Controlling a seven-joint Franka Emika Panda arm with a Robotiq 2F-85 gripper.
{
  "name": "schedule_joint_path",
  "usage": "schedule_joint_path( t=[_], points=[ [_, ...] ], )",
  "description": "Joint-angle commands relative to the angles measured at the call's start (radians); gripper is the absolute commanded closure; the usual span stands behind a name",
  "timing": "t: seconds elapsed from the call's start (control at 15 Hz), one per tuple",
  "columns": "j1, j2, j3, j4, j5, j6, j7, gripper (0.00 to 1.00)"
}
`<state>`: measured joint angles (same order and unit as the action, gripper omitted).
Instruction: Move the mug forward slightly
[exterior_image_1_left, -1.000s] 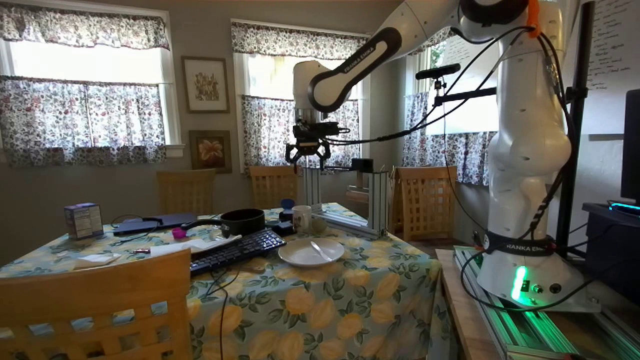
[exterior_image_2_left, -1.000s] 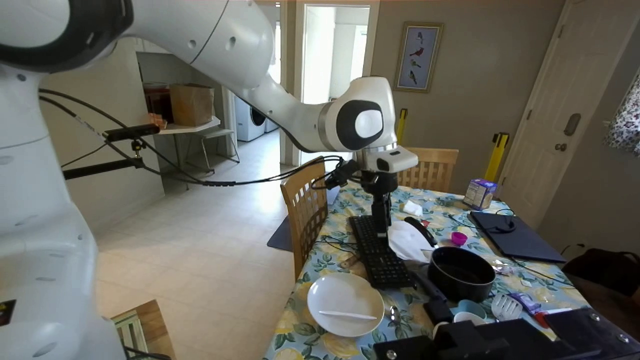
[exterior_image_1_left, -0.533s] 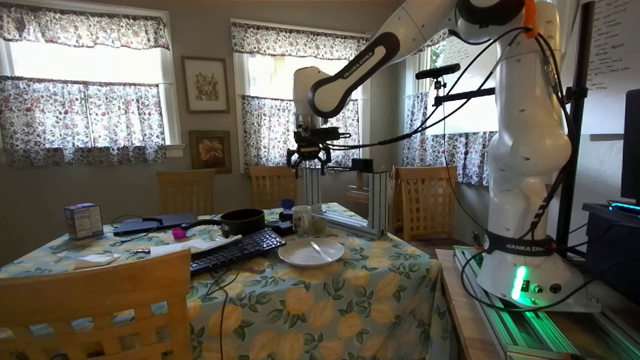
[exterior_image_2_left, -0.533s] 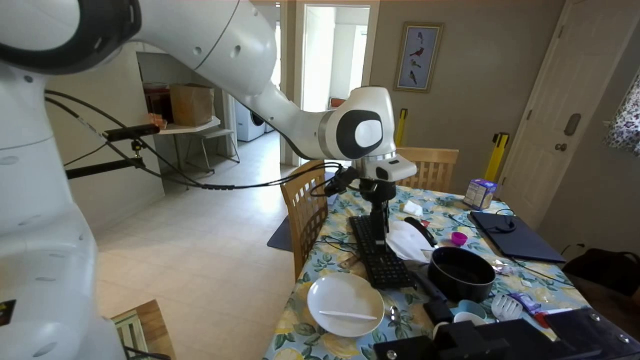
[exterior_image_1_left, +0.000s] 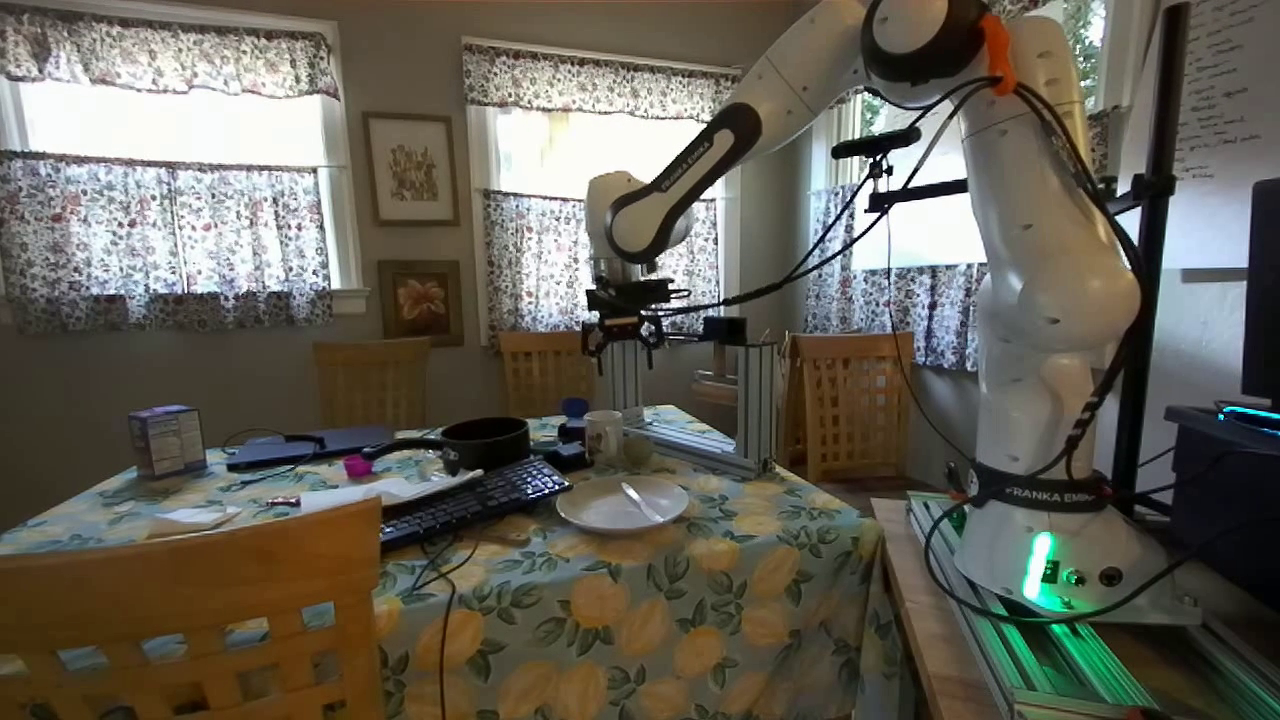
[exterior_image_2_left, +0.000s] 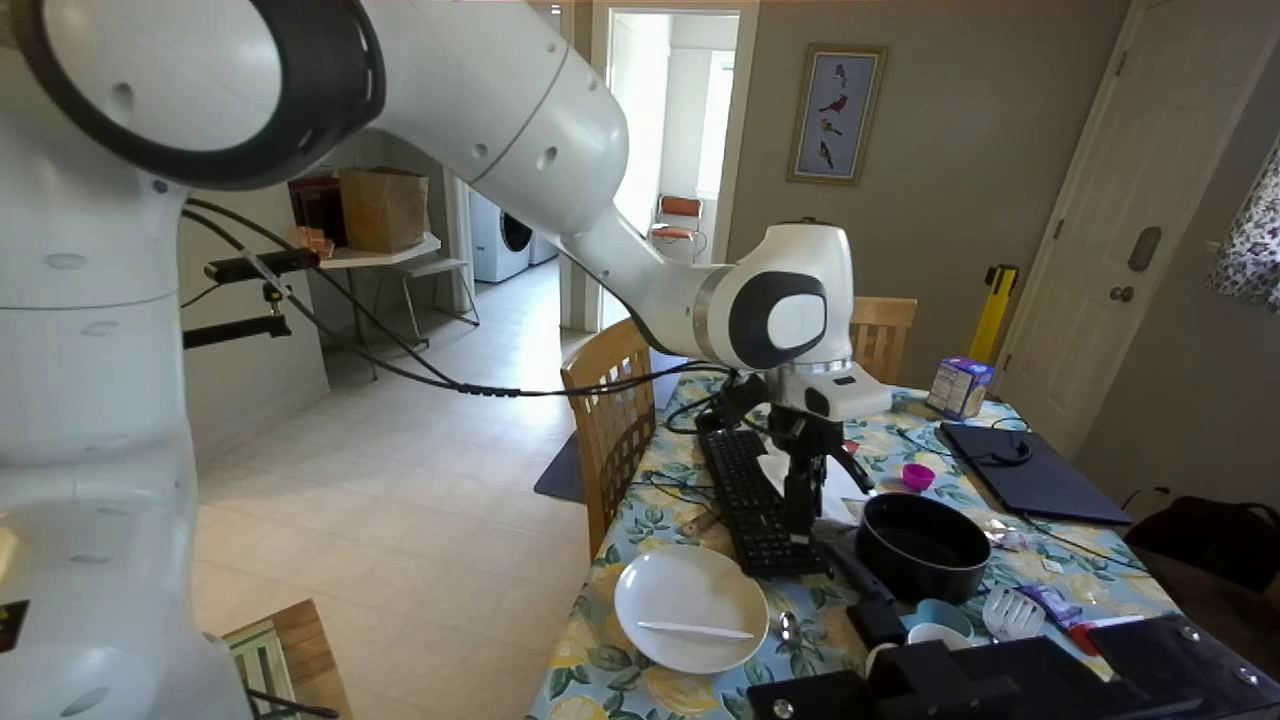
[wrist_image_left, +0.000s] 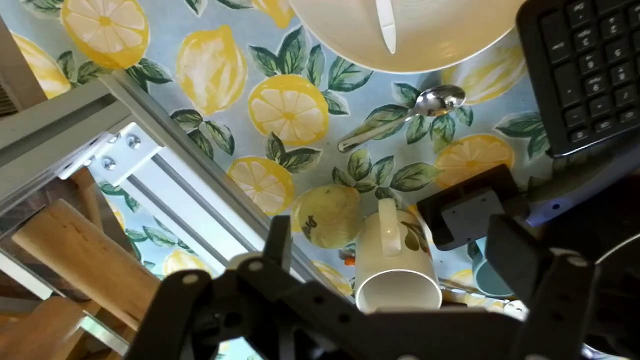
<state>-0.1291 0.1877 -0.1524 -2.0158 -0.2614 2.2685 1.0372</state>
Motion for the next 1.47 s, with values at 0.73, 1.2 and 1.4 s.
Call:
schedule_joint_path(
  t=[0.73,1.2,1.4],
  points=[
    [-0.054,0.243,-0.072,0.128,0.201,0.189,-0.378,0.00],
    [-0.030,0.292,-0.096,0.124,0.242,0.223,-0.393,0.00],
    [-0.029,0.308,-0.094,0.142,0.250,0.223,-0.393,0.00]
  ],
)
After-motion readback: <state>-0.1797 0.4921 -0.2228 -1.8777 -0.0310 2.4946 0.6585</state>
